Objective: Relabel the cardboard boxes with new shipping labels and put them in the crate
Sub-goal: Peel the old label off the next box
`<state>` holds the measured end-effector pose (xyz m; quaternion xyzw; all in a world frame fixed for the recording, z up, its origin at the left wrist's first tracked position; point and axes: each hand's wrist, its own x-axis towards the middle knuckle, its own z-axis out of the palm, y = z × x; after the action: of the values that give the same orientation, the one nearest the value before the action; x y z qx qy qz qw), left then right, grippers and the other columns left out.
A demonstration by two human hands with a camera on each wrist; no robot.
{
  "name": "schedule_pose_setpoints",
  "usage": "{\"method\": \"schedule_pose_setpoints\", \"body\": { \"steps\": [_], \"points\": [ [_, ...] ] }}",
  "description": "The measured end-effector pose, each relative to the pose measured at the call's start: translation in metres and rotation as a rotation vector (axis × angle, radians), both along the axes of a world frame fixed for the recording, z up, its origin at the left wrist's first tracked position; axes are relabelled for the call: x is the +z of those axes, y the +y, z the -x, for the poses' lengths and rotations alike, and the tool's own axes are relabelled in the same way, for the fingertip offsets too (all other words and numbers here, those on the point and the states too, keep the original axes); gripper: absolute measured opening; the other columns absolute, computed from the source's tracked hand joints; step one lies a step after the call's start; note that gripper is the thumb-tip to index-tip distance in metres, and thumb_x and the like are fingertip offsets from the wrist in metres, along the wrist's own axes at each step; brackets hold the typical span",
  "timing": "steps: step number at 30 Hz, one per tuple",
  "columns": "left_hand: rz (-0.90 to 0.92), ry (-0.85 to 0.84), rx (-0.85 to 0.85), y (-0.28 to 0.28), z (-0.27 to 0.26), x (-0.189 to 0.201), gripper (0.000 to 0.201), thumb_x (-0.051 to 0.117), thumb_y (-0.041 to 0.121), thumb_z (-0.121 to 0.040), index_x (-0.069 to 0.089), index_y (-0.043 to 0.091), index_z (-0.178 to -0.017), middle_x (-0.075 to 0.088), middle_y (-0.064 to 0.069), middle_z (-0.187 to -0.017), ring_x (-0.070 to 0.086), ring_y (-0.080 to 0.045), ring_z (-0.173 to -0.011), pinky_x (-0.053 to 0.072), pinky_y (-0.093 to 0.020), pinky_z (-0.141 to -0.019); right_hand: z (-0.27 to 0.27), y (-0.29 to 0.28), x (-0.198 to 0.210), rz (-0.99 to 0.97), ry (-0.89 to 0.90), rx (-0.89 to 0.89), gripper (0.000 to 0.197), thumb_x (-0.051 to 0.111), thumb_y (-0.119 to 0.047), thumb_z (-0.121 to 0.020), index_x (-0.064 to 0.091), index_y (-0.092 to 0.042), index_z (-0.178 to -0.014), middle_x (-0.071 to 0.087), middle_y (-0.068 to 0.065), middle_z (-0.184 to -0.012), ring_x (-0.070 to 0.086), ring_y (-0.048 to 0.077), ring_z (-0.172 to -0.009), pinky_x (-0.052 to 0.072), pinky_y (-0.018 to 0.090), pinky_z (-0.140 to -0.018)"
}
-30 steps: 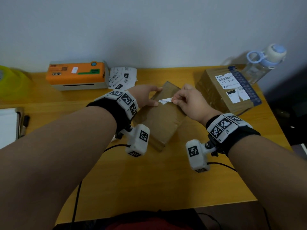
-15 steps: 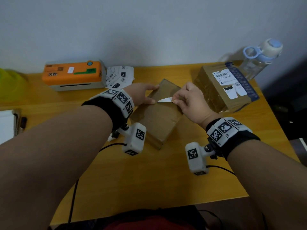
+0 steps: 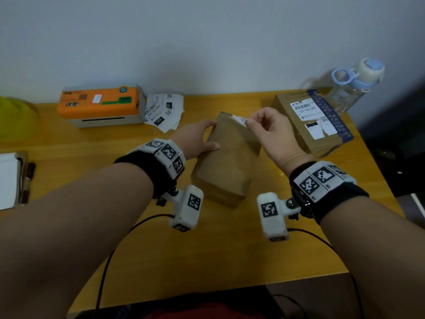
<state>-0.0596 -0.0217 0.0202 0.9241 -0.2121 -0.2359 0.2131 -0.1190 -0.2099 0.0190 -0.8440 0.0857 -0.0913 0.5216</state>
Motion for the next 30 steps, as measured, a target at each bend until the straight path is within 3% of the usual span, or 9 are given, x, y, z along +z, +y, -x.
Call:
{"method": "schedule_pose_setpoints", "body": {
  "steps": [2,6,11,15,18,22,25,30],
  "points": [
    [0.109,0.056,0.067,0.004,0.006,-0.002,0.055,0.054,0.036,-0.093,0.034,0.023,-0.142,0.061,-0.004,-0.102,0.059,-0.013,-0.074,0.05,-0.025,-0.066,-0.001,0.011,0.002,-0.038,0.041,0.047,0.006,0.063,-0.014,-0.088,0.06,-0.01,-0.092,0.055,-0.006,-0.078,0.05,0.006,-0.073,0.045,0.021,-0.071],
    [0.219,0.075,0.183,0.033,0.009,-0.004,0.038,0.042,0.027,-0.099,0.042,0.017,-0.136,0.067,-0.007,-0.101,0.065,-0.017,-0.079,0.052,-0.031,-0.073,-0.003,0.046,0.004,-0.012,0.073,0.159,0.006,0.066,-0.017,-0.087,0.06,-0.016,-0.088,0.062,0.004,-0.081,0.052,0.011,-0.071,0.045,0.024,-0.066],
    [0.207,0.062,0.385,0.096,0.014,-0.016,0.032,0.037,0.014,-0.1,0.046,0.014,-0.131,0.066,-0.008,-0.099,0.062,-0.017,-0.076,0.051,-0.034,-0.073,-0.009,0.114,0.003,0.029,0.088,0.391,0.009,0.066,-0.014,-0.087,0.057,-0.013,-0.089,0.055,-0.006,-0.075,0.047,0.001,-0.064,0.041,0.01,-0.059],
    [0.185,0.08,0.525,0.142,0.027,-0.033,0.03,0.036,0.014,-0.101,0.05,0.011,-0.127,0.063,-0.005,-0.091,0.057,-0.012,-0.069,0.045,-0.024,-0.059,-0.016,0.166,-0.017,0.112,0.211,0.521,0.011,0.061,-0.013,-0.089,0.05,-0.015,-0.09,0.049,-0.003,-0.076,0.046,0.009,-0.067,0.039,0.02,-0.06],
    [0.19,0.109,0.577,0.162,0.034,-0.048,0.03,0.038,0.021,-0.101,0.053,0.009,-0.124,0.062,-0.005,-0.094,0.057,-0.015,-0.072,0.045,-0.027,-0.065,-0.019,0.19,-0.038,0.198,0.36,0.566,0.01,0.058,-0.011,-0.091,0.049,-0.014,-0.094,0.048,-0.002,-0.082,0.049,0.017,-0.077,0.04,0.026,-0.064],
    [0.167,0.094,0.545,0.166,0.038,-0.067,0.025,0.051,0.025,-0.095,0.058,0.007,-0.112,0.06,-0.007,-0.097,0.056,-0.02,-0.084,0.047,-0.035,-0.077,-0.025,0.204,-0.066,0.294,0.464,0.583,0.011,0.055,-0.007,-0.091,0.048,-0.015,-0.092,0.049,0.0,-0.085,0.051,0.02,-0.082,0.042,0.03,-0.068],
    [0.111,0.039,0.441,0.161,0.037,-0.081,0.016,0.057,0.017,-0.092,0.063,0.008,-0.104,0.061,-0.008,-0.098,0.056,-0.019,-0.089,0.048,-0.034,-0.08,-0.03,0.204,-0.087,0.396,0.511,0.582,0.012,0.053,-0.005,-0.091,0.048,-0.016,-0.091,0.053,0.004,-0.094,0.053,0.022,-0.086,0.046,0.034,-0.073],
    [0.043,0.033,0.397,0.153,0.035,-0.098,0.024,0.049,0.013,-0.096,0.064,0.008,-0.113,0.065,-0.01,-0.111,0.059,-0.02,-0.093,0.044,-0.025,-0.075,-0.038,0.205,-0.106,0.518,0.561,0.616,0.014,0.049,-0.005,-0.092,0.057,-0.012,-0.102,0.058,0.009,-0.103,0.056,0.024,-0.089,0.05,0.036,-0.077]
  ]
}}
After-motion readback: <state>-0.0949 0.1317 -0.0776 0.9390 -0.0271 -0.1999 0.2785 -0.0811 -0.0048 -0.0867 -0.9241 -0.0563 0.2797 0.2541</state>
